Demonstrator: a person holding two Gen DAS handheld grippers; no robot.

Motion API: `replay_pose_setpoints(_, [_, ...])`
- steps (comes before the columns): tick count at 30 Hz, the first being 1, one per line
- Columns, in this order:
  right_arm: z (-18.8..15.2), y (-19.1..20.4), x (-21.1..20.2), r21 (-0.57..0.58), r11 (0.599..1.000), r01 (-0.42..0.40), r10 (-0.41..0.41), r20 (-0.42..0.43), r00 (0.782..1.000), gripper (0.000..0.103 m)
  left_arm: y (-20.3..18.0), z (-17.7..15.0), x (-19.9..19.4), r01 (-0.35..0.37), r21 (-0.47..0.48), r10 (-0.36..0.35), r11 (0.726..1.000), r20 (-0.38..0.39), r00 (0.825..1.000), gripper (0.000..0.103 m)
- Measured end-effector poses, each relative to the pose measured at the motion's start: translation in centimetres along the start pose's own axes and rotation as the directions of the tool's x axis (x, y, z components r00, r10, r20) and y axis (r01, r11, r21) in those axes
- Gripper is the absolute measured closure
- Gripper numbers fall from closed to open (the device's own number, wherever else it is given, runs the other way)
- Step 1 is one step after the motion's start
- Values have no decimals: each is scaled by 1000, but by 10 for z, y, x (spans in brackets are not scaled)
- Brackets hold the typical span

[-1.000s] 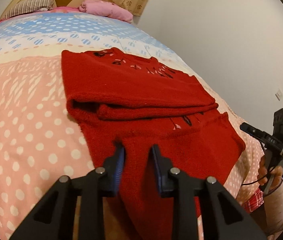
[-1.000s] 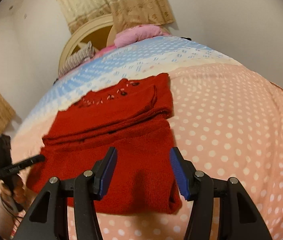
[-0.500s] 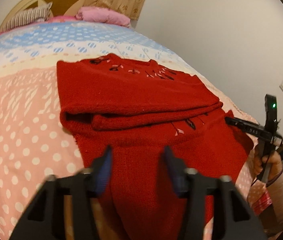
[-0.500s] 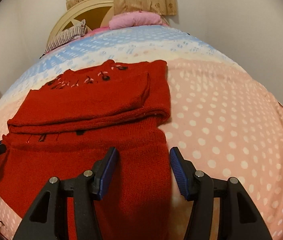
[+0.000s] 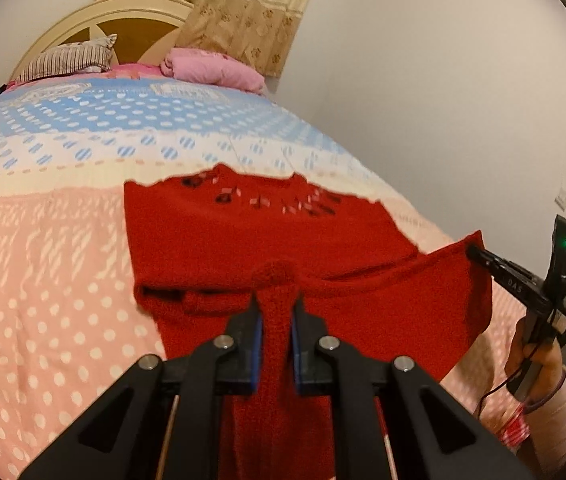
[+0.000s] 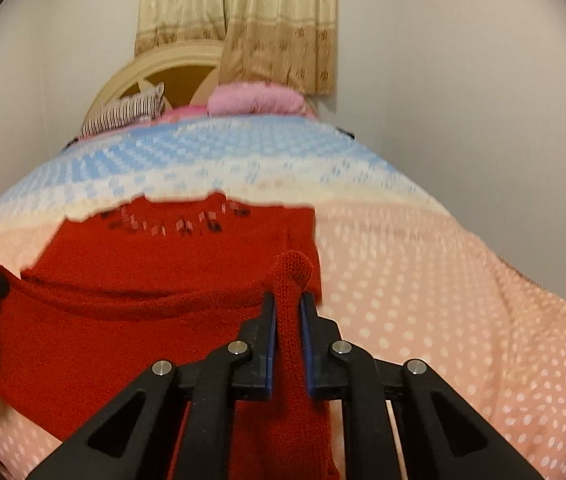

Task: Fold small clothes
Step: 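Grasp the folded sweater with the right tool while the left tool grasps it too, lift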

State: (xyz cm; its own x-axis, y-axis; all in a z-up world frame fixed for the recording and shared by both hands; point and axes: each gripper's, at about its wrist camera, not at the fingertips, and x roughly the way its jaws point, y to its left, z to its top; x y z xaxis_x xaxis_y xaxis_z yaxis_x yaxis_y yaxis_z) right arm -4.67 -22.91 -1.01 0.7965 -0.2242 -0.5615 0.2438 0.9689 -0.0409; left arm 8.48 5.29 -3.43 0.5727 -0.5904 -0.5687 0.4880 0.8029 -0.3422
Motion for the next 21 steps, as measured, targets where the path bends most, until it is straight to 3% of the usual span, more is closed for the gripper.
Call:
replay_pose_setpoints(8, [38, 9, 10, -10, 1000, -4, 5, 52, 999, 93, 17, 30, 17, -51, -60, 52, 997, 11, 999, 91])
replay_pose_setpoints(21, [63, 22, 39, -29, 1000, 0, 2, 61, 998, 93, 32, 53, 38, -106, -91, 108, 990, 19, 994, 91])
